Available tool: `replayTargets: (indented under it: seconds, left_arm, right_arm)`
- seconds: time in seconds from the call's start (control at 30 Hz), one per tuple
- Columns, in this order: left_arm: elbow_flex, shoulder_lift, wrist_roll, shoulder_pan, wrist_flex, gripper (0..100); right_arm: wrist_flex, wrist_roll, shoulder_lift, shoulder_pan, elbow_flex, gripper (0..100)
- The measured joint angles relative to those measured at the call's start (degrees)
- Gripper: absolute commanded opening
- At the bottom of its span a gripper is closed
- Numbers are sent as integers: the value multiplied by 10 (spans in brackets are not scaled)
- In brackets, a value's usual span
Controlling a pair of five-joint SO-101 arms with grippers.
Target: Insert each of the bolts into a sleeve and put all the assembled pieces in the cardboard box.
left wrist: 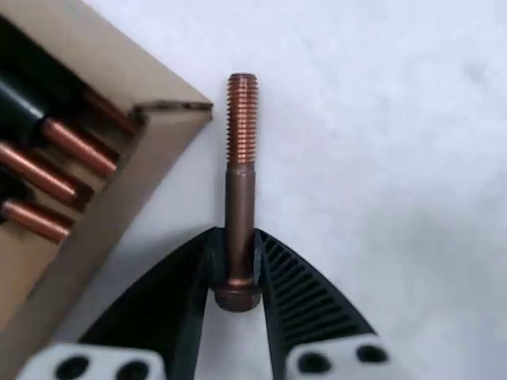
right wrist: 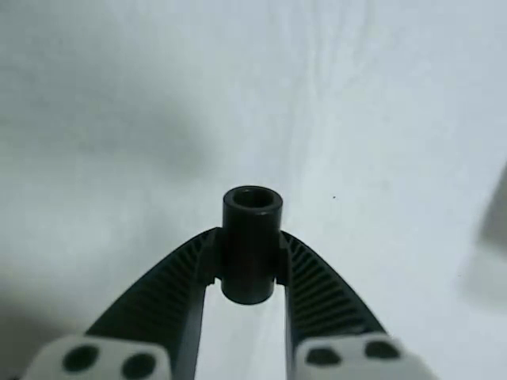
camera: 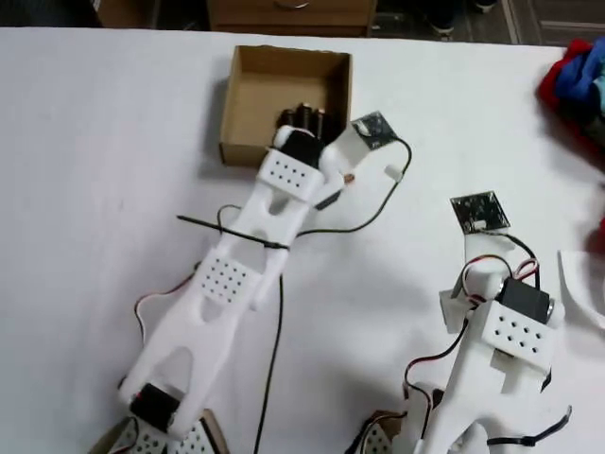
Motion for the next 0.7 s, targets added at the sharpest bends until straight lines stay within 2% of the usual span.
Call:
replayTargets:
  seconds: [0.1, 0.43, 0.53, 0.7]
  left_arm:
    - [-1, 0, 0, -1, 30, 24]
    - [19, -13, 1, 23, 40, 24]
    - [110, -73, 1, 42, 40, 24]
    - [399, -259, 1, 54, 40, 24]
  right_arm:
    - [-10, 0, 0, 0, 0, 22]
    - [-25, 0, 0, 0, 0, 22]
    - [-25, 0, 0, 0, 0, 22]
    - [-25, 0, 0, 0, 0, 22]
